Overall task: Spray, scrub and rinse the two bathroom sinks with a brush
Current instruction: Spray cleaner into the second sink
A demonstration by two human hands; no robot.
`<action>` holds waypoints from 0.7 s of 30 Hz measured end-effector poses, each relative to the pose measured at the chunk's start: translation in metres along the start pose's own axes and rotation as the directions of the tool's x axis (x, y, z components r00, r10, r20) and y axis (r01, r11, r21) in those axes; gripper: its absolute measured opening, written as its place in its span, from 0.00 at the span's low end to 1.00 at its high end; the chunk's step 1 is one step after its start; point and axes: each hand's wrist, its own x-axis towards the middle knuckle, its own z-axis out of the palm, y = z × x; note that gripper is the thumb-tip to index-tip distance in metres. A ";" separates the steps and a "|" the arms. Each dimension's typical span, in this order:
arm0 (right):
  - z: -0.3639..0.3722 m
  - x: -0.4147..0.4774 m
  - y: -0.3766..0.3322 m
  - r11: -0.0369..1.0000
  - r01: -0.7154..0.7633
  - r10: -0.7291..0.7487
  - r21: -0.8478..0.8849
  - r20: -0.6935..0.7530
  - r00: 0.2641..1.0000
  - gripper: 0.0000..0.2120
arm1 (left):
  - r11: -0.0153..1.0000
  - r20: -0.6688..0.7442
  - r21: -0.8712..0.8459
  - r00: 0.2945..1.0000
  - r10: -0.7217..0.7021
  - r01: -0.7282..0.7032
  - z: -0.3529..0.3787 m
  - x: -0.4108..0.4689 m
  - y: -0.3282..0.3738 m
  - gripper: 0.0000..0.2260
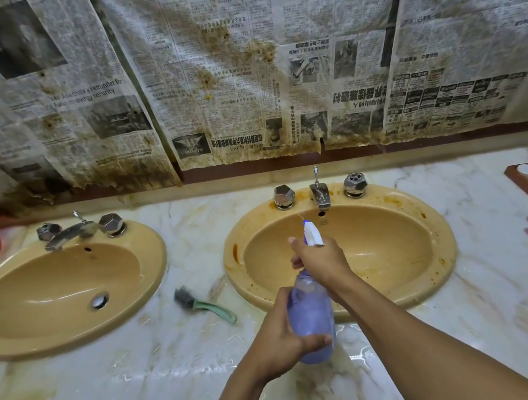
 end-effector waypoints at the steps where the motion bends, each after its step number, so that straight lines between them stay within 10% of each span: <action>1: 0.001 0.000 0.000 1.000 0.011 -0.012 0.025 0.039 0.999 0.14 | 1.000 -0.003 -0.004 1.000 -0.001 0.001 -0.002 -0.001 -0.001 0.30; 21: 0.006 -0.011 0.009 0.997 -0.068 0.062 -0.045 -0.119 0.991 0.16 | 0.998 0.018 0.055 0.999 -0.033 0.032 0.002 -0.014 -0.006 0.33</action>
